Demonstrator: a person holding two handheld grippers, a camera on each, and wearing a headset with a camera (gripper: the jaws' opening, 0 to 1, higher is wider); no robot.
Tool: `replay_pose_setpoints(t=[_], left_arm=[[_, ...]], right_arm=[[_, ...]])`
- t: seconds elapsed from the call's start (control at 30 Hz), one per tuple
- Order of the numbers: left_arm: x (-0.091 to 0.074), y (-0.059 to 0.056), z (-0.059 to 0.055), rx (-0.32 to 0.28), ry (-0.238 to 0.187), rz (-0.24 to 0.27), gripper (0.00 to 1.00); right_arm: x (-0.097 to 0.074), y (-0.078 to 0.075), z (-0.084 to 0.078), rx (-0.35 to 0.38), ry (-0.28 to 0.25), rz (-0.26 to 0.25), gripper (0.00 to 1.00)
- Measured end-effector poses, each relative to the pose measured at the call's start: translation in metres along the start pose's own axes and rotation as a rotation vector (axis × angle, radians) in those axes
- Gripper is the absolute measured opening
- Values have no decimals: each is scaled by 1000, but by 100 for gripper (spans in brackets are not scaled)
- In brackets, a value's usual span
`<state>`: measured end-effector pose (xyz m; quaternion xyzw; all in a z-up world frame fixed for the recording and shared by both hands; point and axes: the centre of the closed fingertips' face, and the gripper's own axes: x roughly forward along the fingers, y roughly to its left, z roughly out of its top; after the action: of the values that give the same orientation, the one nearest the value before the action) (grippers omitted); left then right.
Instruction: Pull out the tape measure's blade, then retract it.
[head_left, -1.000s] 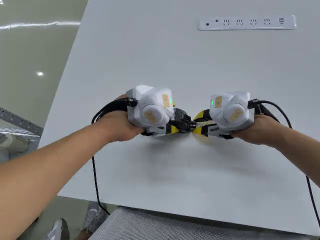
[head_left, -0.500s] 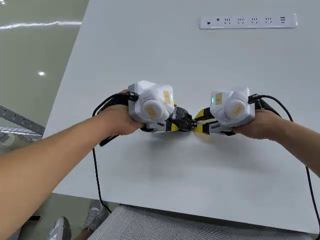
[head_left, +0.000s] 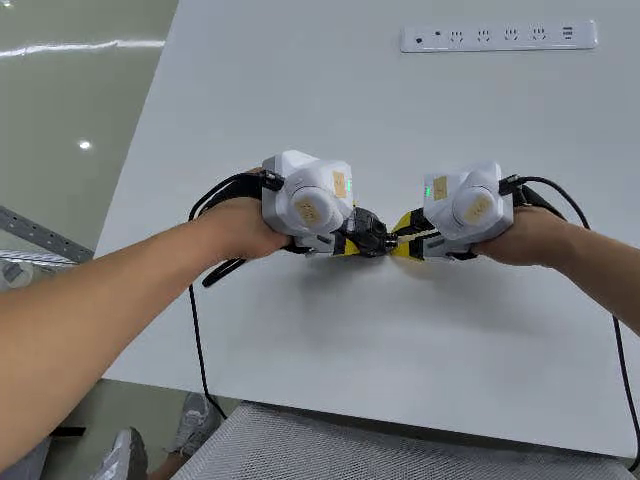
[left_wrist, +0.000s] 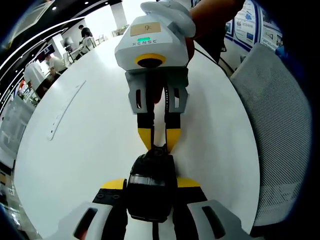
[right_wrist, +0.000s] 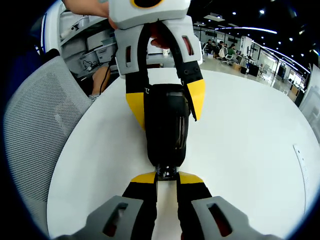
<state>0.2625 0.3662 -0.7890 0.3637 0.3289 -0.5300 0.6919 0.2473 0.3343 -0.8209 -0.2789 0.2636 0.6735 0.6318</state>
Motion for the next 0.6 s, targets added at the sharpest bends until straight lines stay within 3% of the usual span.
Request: replay_pose_setpoints(t=[0.6], left_arm=[[-2,0,-1,-15,3,-1,30]], right_arm=[[-22,-1,-16,3,14,1,10]])
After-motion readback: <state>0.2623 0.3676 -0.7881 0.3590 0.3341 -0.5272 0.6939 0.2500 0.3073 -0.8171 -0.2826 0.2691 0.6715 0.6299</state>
